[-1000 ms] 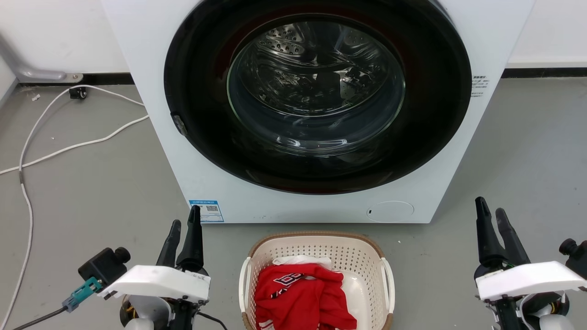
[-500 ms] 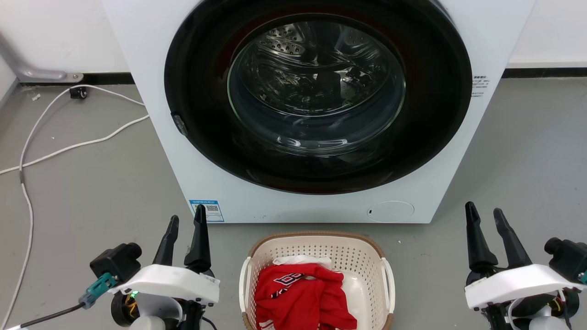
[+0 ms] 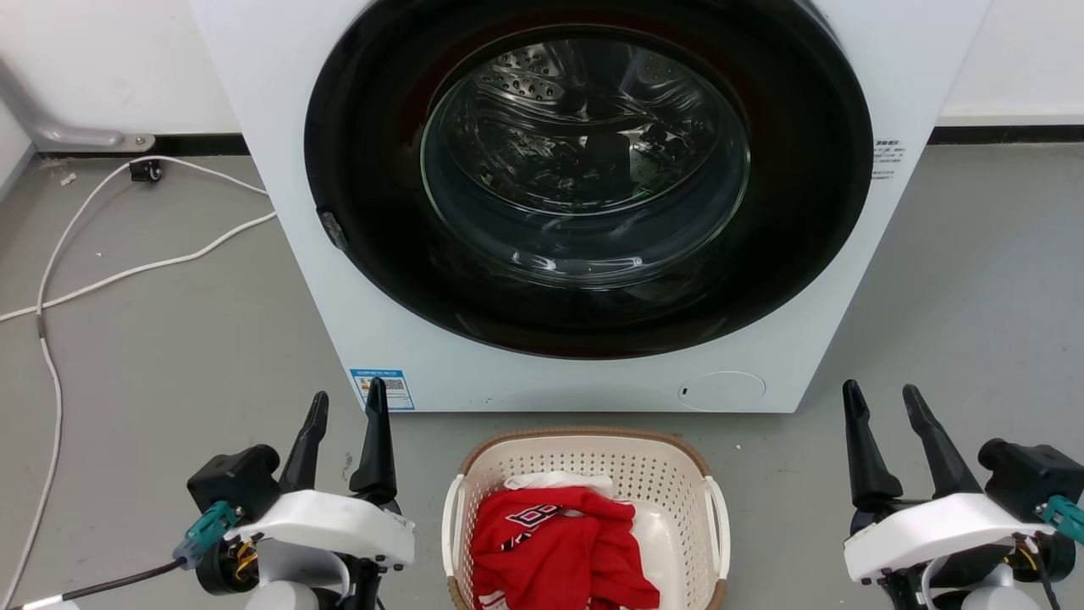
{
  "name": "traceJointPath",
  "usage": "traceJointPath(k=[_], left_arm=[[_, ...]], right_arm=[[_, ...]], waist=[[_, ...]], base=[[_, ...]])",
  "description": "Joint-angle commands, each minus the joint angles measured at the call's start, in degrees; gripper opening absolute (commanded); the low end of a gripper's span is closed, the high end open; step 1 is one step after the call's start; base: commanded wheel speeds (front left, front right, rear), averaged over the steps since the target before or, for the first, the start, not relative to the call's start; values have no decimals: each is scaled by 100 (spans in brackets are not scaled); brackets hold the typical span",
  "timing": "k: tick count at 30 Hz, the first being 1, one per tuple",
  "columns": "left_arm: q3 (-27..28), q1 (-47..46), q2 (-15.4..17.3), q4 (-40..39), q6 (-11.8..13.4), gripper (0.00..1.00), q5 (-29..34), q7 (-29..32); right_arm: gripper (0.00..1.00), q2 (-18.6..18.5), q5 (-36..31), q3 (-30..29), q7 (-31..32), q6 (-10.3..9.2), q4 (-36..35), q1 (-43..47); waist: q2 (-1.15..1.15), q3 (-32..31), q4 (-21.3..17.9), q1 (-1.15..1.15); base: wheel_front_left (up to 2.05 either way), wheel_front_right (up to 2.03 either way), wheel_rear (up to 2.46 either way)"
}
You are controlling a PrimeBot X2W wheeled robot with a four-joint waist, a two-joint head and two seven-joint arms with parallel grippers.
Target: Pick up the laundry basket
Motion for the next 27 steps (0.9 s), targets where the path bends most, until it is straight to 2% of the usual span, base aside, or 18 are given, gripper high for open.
traceJointPath(k=[1,27], left_arm=[[8,-56,13,-36,16,100,167,-54],[-74,-147,9,199,146,100,1578,-368]], right_arm=[[100,-2,-156,21,-42,0,-73,32],[100,5,-1450,43,-3,-1,-51,158]], waist=[[0,2,-5,0],[0,50,-56,0]], base=[[0,0,0],[0,0,0]])
